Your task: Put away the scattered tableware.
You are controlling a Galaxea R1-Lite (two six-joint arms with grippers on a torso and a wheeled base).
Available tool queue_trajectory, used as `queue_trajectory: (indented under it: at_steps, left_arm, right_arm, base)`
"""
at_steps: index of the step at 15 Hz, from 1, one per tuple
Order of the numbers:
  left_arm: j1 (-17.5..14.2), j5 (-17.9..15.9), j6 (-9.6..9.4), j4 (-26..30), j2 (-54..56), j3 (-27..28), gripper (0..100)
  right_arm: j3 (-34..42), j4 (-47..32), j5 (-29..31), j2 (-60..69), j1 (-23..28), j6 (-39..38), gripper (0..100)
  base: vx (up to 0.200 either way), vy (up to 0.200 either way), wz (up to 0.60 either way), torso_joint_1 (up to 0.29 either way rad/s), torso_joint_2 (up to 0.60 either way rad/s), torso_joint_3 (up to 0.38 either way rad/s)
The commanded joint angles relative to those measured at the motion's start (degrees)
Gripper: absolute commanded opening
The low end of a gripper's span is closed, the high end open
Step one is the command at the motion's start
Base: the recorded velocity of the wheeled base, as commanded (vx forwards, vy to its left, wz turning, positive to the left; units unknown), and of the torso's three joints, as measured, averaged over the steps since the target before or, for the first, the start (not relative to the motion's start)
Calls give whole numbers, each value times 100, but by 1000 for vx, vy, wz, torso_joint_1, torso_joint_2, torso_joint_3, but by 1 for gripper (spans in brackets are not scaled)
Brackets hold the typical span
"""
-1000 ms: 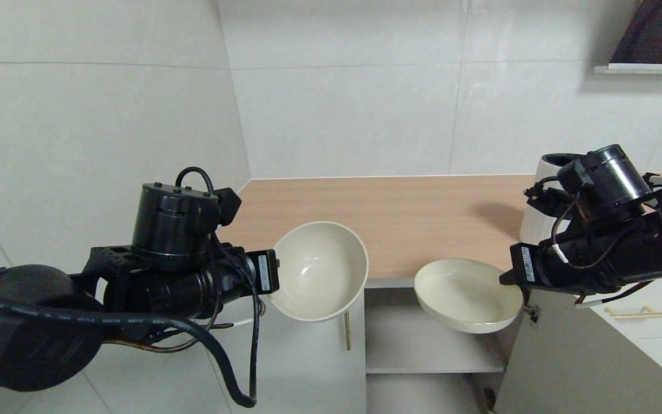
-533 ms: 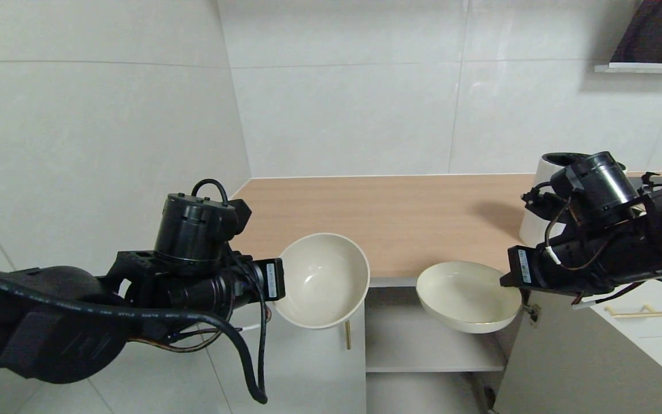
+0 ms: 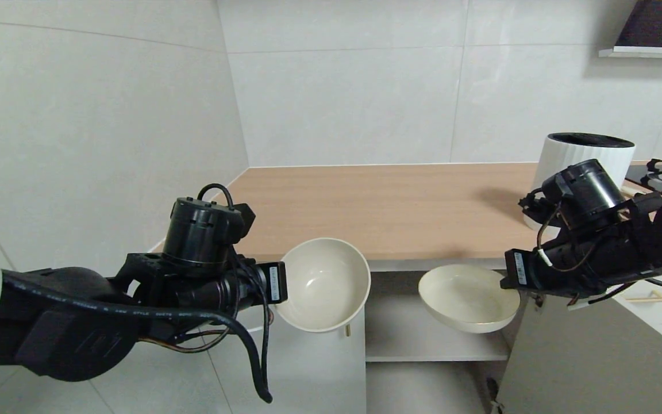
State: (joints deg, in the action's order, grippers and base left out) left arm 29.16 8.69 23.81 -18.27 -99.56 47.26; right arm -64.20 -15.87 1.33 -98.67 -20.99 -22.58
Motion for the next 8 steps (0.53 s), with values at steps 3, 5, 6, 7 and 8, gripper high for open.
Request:
queue_trajectory:
  at_steps: [3, 5, 6, 7, 8]
  left_arm:
    - [2, 1, 1, -1, -28, 2, 0]
    - [2, 1, 1, -1, -28, 2, 0]
    - [2, 1, 1, -1, -28, 2, 0]
    - [2, 1, 1, -1, -46, 2, 0]
    - [2, 1, 1, -1, -63, 2, 0]
  right_arm:
    - [-5, -4, -1, -47, 7, 25, 0]
    - [4, -4, -1, -73, 7, 25, 0]
    - [4, -4, -1, -91, 7, 25, 0]
    - [4, -4, -1, -100, 7, 25, 0]
    - [4, -4, -1, -109, 7, 25, 0]
  base:
    - [0, 0, 0, -194, 478, 277]
    - [0, 0, 0, -181, 476, 286]
    - [0, 0, 0, -178, 471, 290]
    - [0, 0, 0, -173, 471, 300]
    - [0, 0, 0, -163, 461, 290]
